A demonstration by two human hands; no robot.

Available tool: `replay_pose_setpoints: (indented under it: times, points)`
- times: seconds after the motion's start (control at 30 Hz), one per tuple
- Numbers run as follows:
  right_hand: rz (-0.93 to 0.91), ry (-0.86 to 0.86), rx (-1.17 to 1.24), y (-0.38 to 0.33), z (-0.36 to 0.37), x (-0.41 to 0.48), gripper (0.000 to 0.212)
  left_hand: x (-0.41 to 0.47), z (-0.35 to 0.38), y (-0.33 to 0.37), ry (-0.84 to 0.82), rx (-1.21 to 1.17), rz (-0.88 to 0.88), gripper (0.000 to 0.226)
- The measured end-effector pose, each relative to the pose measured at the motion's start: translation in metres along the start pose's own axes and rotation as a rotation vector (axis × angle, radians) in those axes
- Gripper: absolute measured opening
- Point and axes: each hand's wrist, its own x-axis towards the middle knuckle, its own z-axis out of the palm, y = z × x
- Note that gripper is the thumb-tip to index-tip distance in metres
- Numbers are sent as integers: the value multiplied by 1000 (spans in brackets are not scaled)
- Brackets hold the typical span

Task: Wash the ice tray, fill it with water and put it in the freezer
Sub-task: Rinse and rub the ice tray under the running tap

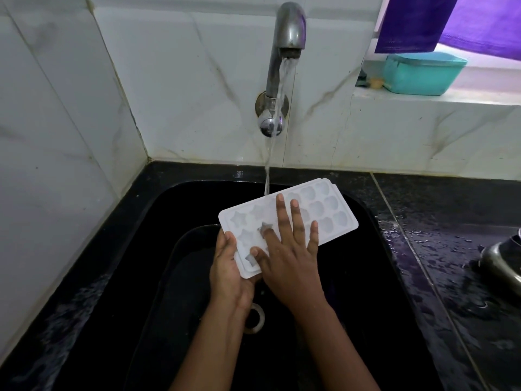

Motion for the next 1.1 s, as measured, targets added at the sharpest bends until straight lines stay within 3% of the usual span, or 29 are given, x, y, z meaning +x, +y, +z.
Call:
replay_pose_setpoints:
  times: [0.2,0.37,0.53,0.7,0.87,1.0,1.1]
  points:
    - [90,-9,47,6,-2,1,43,-2,1,-2,-21,65,-17,29]
    - [17,16,60,1,-4,4,43,3,-2,3,-28,54,10,33]
    - [111,52,22,-5,-7,2,47,2,-2,1,-47,88,20,33]
    - [24,80,64,-4,-8,5,46,4,-4,3,-32,55,1,36]
    - [128,84,17,-5,-7,1,44,5,-3,-2,-44,108,19,33]
    - [15,71,112,0,-7,6,41,8,-6,4,-34,107,42,33]
    - [78,112,119,8,-9,7,46,4,-2,0,-57,139,16,34]
